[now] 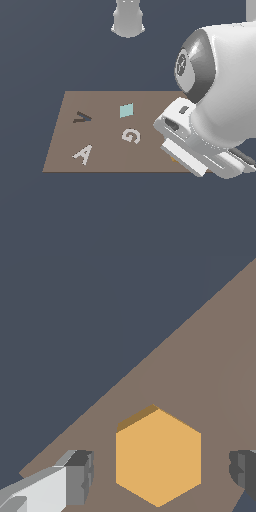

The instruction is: Insert a designated object into the corresponding slot on a board.

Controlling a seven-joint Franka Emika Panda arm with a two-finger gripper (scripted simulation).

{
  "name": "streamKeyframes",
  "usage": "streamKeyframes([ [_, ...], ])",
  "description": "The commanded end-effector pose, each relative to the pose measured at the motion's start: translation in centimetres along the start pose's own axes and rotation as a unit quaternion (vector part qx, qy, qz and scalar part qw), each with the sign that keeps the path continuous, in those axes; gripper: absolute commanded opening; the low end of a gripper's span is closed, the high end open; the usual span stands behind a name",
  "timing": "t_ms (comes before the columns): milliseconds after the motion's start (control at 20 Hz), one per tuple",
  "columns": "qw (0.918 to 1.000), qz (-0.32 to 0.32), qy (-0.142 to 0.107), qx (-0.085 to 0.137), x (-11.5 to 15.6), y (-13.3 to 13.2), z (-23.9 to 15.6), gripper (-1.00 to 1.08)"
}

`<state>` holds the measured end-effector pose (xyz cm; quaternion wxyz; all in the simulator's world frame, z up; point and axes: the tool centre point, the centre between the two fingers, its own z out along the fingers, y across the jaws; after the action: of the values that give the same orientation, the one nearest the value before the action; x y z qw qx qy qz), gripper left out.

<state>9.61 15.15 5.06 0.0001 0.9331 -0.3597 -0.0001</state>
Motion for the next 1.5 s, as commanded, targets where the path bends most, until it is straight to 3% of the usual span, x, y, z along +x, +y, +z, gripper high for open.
streamKeyframes([
  [0,1.0,0.003,0.0,0.0,0.1,-0.1,0.1,1.0],
  [600,1.0,0.003,0.0,0.0,0.1,-0.1,2.1,1.0],
  [650,1.0,0.003,0.0,0.0,0.1,-0.1,2.1,-1.0],
  [1450,1.0,0.004,0.0,0.0,0.1,-0.1,1.8,-1.0],
])
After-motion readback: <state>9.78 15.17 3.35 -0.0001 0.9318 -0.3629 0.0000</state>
